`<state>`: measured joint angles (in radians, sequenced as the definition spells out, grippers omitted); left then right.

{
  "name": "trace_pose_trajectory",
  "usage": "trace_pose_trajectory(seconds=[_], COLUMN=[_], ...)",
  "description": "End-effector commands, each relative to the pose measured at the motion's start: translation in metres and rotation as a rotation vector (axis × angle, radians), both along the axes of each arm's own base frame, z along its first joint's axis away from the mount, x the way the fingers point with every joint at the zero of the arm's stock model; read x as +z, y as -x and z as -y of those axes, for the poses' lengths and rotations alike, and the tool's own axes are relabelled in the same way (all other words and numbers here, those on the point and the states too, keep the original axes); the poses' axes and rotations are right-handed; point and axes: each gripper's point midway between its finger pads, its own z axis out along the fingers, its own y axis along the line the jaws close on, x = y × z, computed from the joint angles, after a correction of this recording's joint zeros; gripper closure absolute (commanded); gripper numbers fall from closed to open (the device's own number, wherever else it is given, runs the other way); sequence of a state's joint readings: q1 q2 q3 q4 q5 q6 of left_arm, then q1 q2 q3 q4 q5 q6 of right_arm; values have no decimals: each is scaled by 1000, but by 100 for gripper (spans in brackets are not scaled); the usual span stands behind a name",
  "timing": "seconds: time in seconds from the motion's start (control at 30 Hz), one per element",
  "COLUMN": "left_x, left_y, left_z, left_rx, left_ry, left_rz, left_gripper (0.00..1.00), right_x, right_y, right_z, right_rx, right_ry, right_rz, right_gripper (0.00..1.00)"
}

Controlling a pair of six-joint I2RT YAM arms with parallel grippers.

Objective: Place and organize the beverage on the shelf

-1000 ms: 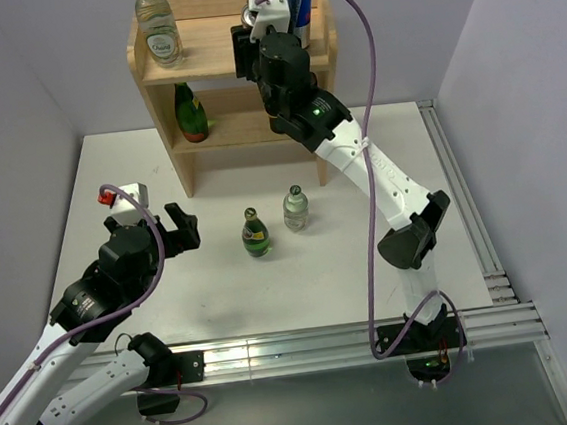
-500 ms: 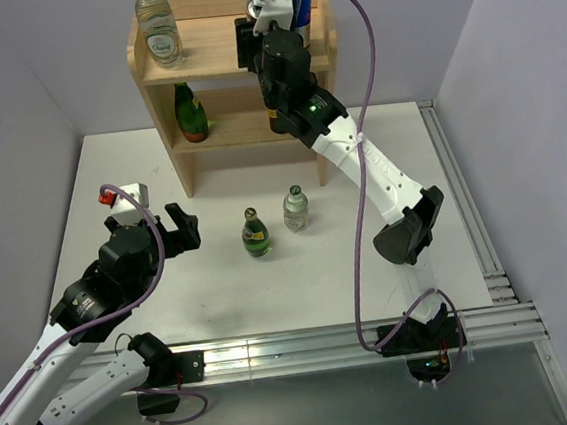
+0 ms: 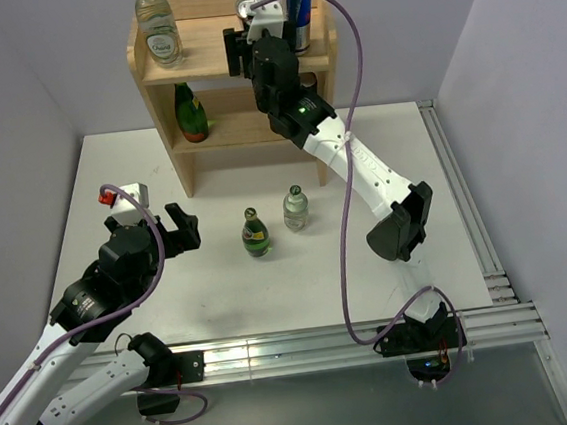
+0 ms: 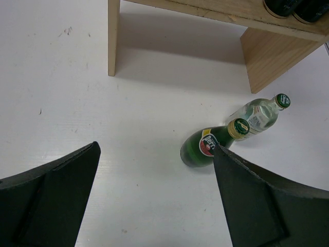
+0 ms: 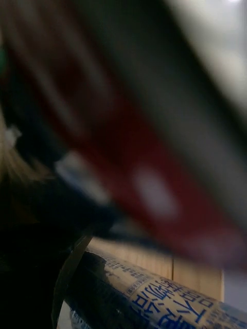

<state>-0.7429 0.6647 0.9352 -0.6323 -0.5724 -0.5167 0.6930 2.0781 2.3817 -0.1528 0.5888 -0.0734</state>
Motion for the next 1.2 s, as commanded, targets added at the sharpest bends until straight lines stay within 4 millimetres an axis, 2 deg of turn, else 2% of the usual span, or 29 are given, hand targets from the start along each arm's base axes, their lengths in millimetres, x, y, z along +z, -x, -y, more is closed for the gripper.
trace_pose_trajectory(seconds=[0.0,0.47,0.67,0.73,0.77,0.83,0.87,0.93,0.97,1.0,1.17], left_x=[1,1,1,1,2,2,2,3,4,4,4], left_y=[-3,-3,-4,-3,-3,-3,-2,-2,-2,-2,-2], left_z=[3,3,3,2,2,1,0,0,0,0,-2], left_rx=[-11,-8,-7,-5,-3,-2,0,1,1,2,9], left_ry=[3,1,-2,-1,1,4,3,7,8,10,6], left_rz=[14,14,13,13,14,17,17,22,23,24,22], left_gripper=[1,1,1,1,1,1,1,1,1,1,1], right_x=[8,8,2,5,-3,3,-5,1,-6,-2,-15], right_y=[-1,2,5,9,9,16,17,24,24,28,36], right_z=[8,10,16,20,22,30,32,37,38,41,44], right_rx=[-25,-29,-46,-57,-70,-88,-98,-106,-111,-110,-104], right_ry=[-14,-29,-27,-31,-22,-37,-28,-41,-34,-42,-39], right_rz=[20,17,-2,-2,-18,-5,-19,-10,-25,-22,-53], right_gripper=[14,14,13,13,12,11,11,11,11,11,11])
